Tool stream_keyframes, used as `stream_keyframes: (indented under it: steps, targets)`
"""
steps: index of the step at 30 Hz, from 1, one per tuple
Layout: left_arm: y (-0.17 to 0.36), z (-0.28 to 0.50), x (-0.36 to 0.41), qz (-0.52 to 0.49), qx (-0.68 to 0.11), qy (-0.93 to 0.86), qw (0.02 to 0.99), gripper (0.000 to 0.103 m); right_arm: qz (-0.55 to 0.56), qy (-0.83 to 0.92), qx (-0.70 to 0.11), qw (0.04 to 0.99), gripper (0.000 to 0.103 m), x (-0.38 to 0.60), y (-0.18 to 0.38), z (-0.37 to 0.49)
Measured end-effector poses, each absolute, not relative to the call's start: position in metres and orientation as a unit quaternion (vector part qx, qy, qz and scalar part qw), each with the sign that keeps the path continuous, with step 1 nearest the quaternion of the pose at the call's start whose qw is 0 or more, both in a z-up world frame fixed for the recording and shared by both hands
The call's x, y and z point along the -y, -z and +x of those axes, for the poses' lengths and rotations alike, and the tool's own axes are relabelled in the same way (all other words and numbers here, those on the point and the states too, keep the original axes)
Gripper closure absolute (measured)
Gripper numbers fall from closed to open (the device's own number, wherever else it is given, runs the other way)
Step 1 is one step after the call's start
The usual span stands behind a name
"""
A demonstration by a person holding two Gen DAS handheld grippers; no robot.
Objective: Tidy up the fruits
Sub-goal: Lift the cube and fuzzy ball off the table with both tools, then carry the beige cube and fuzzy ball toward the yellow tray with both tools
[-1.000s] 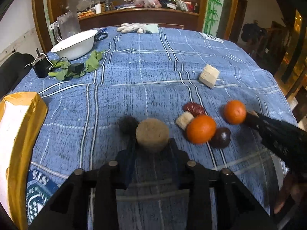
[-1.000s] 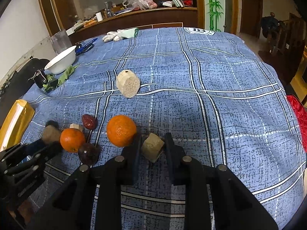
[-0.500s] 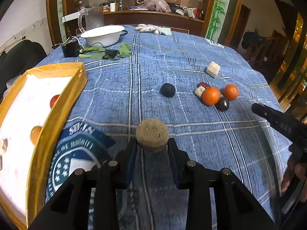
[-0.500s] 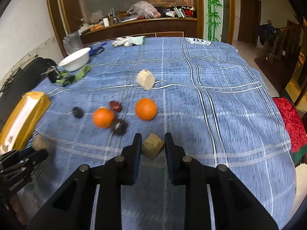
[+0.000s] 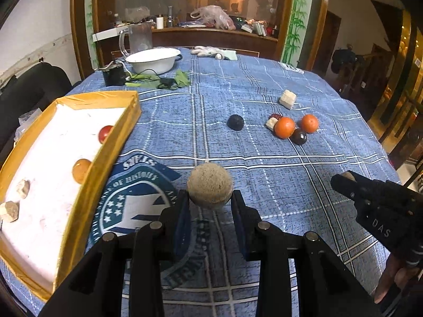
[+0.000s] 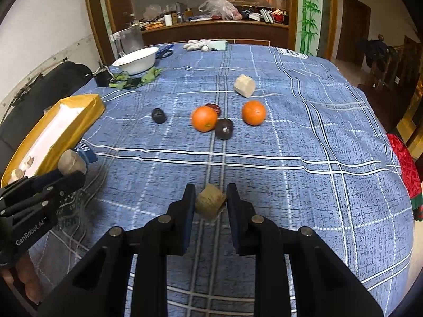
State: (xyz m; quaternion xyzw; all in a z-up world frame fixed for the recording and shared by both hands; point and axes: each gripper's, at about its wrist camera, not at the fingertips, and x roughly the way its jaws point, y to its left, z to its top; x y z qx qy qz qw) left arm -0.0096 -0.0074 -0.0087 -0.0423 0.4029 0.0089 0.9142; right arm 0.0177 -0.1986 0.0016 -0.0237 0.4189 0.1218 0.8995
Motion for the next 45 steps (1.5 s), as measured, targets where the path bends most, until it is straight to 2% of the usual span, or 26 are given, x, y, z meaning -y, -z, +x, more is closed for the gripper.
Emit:
stream_keyframes:
  steps: [45]
  targets:
    - [0.01,-0.016,0.016,-0.002,-0.406,-0.045,0.913,0.071,0.003,-0.129,-0.41,0.903,0.077,0.204,0.003,-0.007]
